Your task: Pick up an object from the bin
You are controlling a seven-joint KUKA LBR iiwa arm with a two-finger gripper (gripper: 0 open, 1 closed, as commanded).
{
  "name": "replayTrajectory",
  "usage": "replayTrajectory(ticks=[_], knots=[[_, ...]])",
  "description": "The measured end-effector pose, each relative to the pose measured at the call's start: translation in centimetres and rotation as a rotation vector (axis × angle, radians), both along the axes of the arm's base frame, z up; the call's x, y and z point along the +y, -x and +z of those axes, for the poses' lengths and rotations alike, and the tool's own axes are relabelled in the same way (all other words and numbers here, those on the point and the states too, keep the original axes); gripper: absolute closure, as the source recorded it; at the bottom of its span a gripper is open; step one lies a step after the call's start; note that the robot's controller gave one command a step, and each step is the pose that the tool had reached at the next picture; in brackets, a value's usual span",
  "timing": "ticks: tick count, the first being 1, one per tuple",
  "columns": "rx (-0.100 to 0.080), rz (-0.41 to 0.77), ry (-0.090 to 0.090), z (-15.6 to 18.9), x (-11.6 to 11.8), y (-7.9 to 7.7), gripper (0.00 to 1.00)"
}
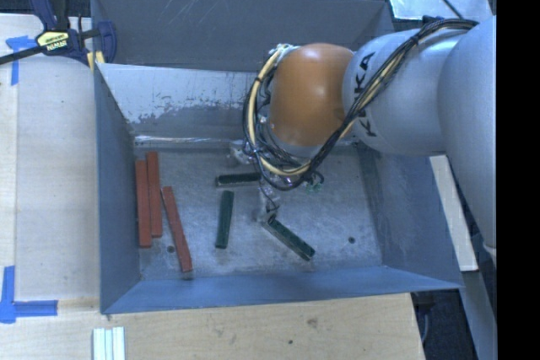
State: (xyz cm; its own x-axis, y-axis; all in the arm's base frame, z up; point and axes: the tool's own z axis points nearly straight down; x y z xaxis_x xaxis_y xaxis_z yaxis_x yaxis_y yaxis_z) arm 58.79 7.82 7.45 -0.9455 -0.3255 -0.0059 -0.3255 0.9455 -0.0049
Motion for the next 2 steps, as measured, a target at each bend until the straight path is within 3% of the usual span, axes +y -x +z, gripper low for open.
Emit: replayTrajectory(ticks=[1,2], knots=[[0.003,0.006,-0.004,0.0,0.6,0.2,1.0],[-0.003,0.177,-0.001,14.2,-4.3,3.9,1.0]])
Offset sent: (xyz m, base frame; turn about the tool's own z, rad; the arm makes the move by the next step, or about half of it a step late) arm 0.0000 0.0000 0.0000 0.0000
